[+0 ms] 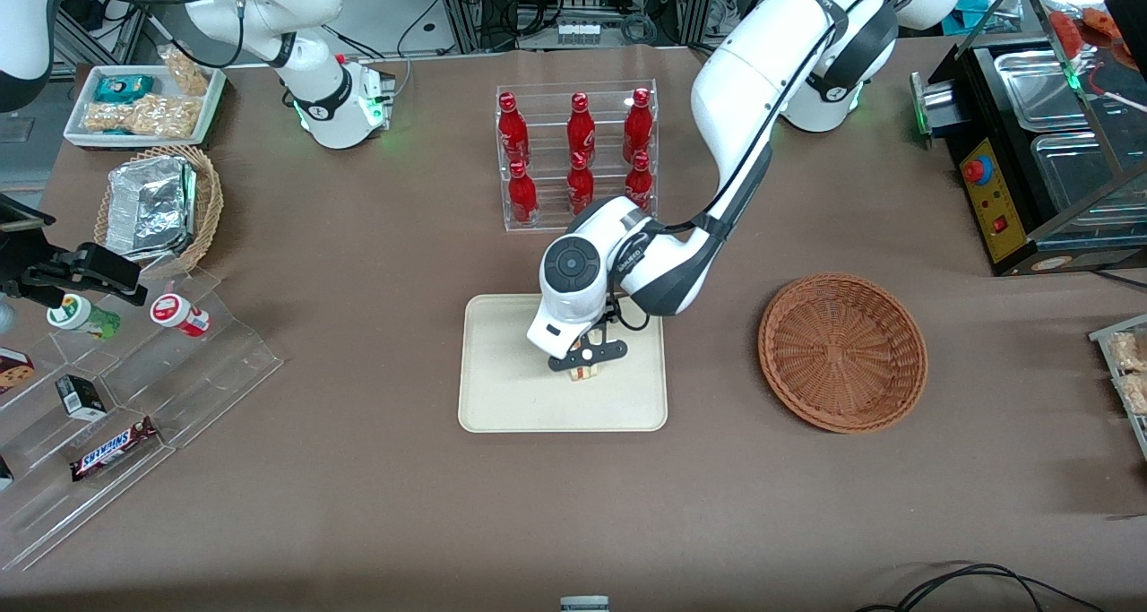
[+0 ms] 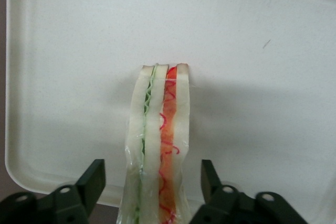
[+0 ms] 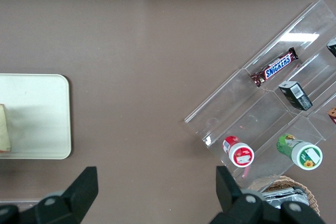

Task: Place sandwich from basket to tray
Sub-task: 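Lower the sandwich onto the tray and open the left gripper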

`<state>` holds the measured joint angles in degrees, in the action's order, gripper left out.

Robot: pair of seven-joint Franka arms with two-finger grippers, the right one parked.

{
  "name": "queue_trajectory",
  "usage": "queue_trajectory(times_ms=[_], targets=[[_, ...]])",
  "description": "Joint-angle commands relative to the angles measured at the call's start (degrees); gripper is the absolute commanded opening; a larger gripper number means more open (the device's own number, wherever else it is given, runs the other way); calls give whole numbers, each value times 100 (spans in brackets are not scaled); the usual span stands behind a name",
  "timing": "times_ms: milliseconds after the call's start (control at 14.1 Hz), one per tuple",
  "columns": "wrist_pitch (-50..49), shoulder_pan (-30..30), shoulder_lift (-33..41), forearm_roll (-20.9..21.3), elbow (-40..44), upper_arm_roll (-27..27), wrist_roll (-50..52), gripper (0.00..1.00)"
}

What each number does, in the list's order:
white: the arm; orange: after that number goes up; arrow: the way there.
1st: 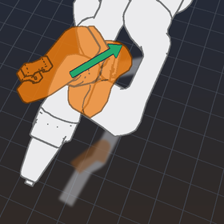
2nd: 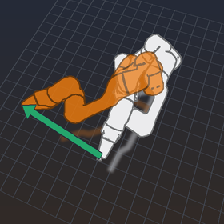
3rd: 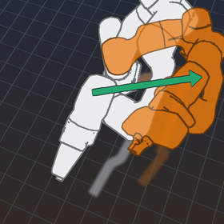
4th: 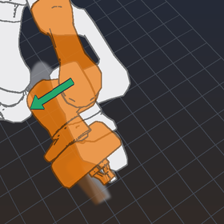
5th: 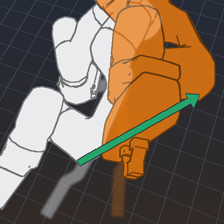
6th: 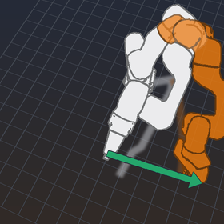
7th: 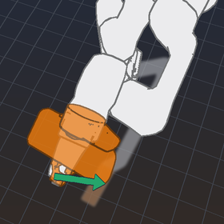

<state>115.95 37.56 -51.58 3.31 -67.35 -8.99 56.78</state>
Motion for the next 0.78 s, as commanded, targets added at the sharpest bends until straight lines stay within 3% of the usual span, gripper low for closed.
queue_trajectory(times_ms=[0, 142, 355, 496, 709], targets=[[-430, -107, 331, 21, 108, 55, -97, 100], [-1142, -659, 910, -145, 81, -128, -298, 100], [-2555, -1397, 1807, -804, -59, -200, -1368, 100], [-3820, -1838, 2422, -745, -382, -173, -2264, 100], [-4474, -2891, 3477, -700, -1270, -164, -3460, 100]])
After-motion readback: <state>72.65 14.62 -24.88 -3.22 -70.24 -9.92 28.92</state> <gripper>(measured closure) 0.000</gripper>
